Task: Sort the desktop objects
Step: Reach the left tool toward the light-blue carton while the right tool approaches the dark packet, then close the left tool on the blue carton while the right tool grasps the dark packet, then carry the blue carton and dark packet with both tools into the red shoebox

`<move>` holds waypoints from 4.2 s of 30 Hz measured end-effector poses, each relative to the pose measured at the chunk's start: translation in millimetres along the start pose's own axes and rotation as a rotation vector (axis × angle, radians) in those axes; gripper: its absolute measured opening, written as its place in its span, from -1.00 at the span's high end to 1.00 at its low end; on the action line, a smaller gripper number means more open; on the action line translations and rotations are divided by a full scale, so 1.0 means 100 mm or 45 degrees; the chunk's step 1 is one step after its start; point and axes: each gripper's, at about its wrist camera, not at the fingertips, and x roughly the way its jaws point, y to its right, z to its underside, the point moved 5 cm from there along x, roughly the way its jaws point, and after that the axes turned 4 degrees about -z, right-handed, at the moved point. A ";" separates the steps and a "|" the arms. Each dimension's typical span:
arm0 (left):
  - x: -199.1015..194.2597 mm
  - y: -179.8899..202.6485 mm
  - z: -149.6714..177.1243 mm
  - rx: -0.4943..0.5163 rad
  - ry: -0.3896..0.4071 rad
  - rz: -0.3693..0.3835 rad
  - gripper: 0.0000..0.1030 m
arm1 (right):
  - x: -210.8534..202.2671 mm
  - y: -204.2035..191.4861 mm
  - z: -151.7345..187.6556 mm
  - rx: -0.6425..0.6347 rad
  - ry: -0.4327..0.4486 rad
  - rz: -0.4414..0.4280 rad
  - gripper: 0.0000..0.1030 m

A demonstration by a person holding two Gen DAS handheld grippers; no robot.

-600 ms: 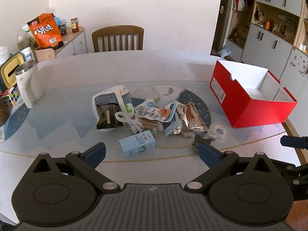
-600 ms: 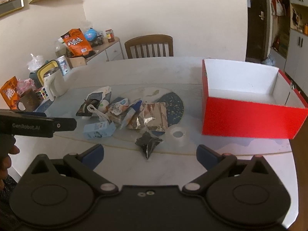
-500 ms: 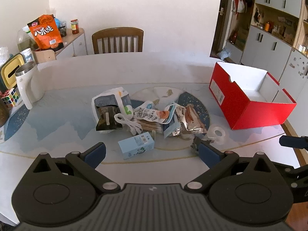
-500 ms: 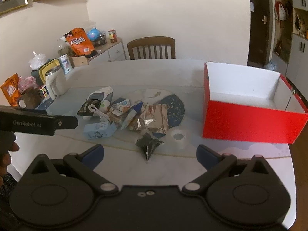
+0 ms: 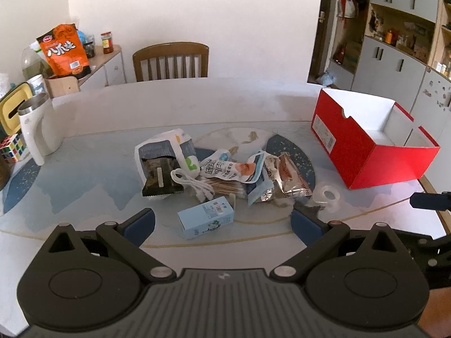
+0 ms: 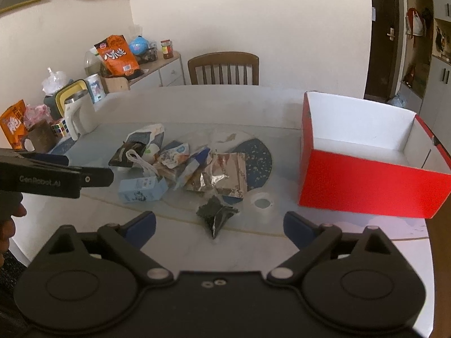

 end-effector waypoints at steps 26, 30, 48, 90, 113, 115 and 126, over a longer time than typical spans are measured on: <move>0.89 -0.25 0.25 0.259 0.001 0.153 -0.99 | 0.83 -0.12 0.08 0.071 -0.156 0.146 -0.74; 0.99 -0.29 0.28 0.280 -0.009 0.178 -0.99 | 0.94 -0.14 0.09 0.084 -0.175 0.158 -0.73; 1.27 -0.31 0.30 0.321 -0.036 0.282 -0.42 | 1.33 -0.11 0.10 0.146 -0.264 0.223 -0.50; 1.17 -0.34 0.27 0.376 0.001 0.453 0.42 | 1.35 -0.16 0.08 0.157 -0.291 0.294 0.44; 0.77 -0.34 0.30 0.250 0.000 0.457 0.46 | 0.85 -0.16 -0.07 0.100 -0.198 0.216 0.48; 0.71 -0.32 0.29 0.241 0.003 0.454 0.46 | 0.78 -0.13 -0.10 0.095 -0.185 0.201 0.49; 0.43 -0.01 0.09 0.263 0.050 0.452 0.46 | 0.44 0.06 -0.25 0.092 -0.120 0.182 0.49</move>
